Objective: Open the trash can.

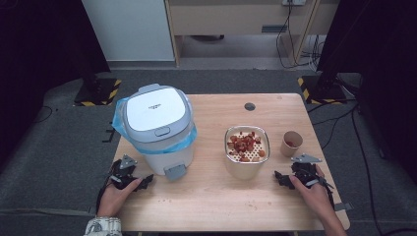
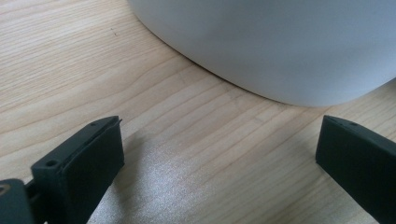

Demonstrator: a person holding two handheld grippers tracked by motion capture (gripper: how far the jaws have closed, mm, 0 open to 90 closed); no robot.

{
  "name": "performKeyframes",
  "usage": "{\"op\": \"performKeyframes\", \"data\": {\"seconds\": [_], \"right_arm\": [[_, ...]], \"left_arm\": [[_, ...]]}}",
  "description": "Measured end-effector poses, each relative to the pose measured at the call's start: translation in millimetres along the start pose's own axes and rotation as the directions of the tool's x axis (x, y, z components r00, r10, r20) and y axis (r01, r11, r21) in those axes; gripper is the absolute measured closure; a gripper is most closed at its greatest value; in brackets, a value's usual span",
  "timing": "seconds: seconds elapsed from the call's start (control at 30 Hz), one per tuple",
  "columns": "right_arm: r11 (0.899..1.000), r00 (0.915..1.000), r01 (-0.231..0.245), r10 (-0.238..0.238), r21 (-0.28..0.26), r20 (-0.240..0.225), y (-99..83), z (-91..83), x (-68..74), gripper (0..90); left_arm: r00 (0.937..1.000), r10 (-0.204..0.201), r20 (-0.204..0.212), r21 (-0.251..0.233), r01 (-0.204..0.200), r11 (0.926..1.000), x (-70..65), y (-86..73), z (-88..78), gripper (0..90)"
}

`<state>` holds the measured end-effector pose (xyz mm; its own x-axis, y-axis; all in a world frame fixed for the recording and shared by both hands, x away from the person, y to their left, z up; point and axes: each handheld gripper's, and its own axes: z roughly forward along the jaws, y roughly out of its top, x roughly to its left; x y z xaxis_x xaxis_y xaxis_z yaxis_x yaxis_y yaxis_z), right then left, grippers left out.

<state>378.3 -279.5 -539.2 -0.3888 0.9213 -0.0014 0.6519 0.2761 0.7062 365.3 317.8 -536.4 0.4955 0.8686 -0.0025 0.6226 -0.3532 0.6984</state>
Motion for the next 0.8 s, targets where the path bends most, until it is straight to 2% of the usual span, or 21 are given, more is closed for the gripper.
{"op": "performKeyframes", "data": {"seconds": [0.23,0.33,0.4,0.43,0.67,0.7,0.8], "right_arm": [[1.000,1.0000,-0.001,0.001,0.000,0.000,-0.5,-0.6,0.4,1.7],[1.000,1.0000,0.001,-0.001,0.001,-0.004,-0.9,-1.1,0.7,1.7],[1.000,1.0000,0.002,-0.002,0.001,-0.004,-1.3,-1.4,0.8,1.7],[1.000,1.0000,0.003,-0.003,-0.001,-0.004,-1.9,-1.9,1.2,1.7],[1.000,1.0000,0.002,-0.002,-0.001,-0.006,-2.1,-2.2,1.3,1.7],[1.000,1.0000,0.002,-0.002,0.000,-0.006,-2.1,-2.2,1.3,1.7],[1.000,1.0000,0.004,-0.004,0.000,-0.008,-2.2,-2.3,1.3,1.7]], "left_arm": [[1.0000,-0.004,-0.005,-0.003,0.004,1.0000,-1.3,-0.4,-0.9,0.1],[0.9999,-0.016,0.007,-0.010,0.016,0.9998,-3.6,-1.1,-9.2,16.1],[0.9997,-0.015,0.020,-0.006,0.015,0.9999,-4.5,-1.3,-12.3,24.6],[0.9998,-0.002,0.021,-0.017,0.002,0.9999,-8.4,-1.5,-19.3,30.4],[0.9997,0.021,0.015,-0.060,-0.020,0.9980,-22.0,3.4,-42.2,54.0],[0.9994,0.031,0.015,-0.080,-0.030,0.9964,-27.6,4.8,-48.5,54.0],[0.9989,0.042,0.019,-0.111,-0.040,0.9930,-36.5,7.7,-58.7,64.8]]}}
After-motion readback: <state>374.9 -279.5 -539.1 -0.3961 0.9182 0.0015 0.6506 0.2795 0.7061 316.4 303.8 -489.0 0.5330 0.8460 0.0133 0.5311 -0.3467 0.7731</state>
